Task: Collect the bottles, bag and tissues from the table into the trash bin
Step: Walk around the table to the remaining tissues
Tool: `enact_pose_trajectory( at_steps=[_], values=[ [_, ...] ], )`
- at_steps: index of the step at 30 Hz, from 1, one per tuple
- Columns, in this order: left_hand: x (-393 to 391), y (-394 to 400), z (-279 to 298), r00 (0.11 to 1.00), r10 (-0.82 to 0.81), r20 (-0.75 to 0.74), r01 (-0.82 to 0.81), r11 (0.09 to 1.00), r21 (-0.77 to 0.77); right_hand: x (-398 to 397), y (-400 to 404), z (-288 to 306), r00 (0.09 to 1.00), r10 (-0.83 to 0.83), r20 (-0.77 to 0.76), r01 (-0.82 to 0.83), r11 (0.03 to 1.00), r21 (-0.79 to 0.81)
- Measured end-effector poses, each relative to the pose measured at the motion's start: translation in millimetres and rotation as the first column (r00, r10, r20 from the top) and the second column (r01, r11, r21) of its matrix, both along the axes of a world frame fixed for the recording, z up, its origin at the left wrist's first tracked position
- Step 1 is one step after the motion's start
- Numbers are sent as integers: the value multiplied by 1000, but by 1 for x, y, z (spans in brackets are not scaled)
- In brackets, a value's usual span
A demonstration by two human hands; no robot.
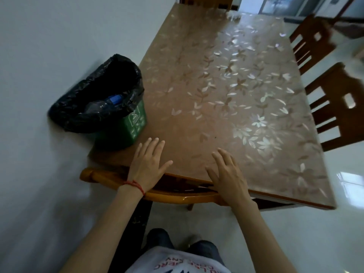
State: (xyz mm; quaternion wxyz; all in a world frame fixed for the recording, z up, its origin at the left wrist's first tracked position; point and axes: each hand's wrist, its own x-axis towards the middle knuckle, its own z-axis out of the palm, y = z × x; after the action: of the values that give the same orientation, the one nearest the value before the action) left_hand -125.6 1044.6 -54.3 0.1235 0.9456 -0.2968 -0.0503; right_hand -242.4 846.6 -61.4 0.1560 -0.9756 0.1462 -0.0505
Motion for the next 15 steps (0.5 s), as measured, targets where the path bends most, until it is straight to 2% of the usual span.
enact_pose_trajectory(
  at_steps=[9, 15],
  values=[
    [-35, -114, 8, 962, -271, -9, 271, 959, 76, -81, -82, -1, 967, -255, 29, 255, 967, -22],
    [-55, -187, 4, 849, -528, 28, 526, 848, 72, -137, -113, 1, 871, -485, 80, 488, 872, -29]
  ],
)
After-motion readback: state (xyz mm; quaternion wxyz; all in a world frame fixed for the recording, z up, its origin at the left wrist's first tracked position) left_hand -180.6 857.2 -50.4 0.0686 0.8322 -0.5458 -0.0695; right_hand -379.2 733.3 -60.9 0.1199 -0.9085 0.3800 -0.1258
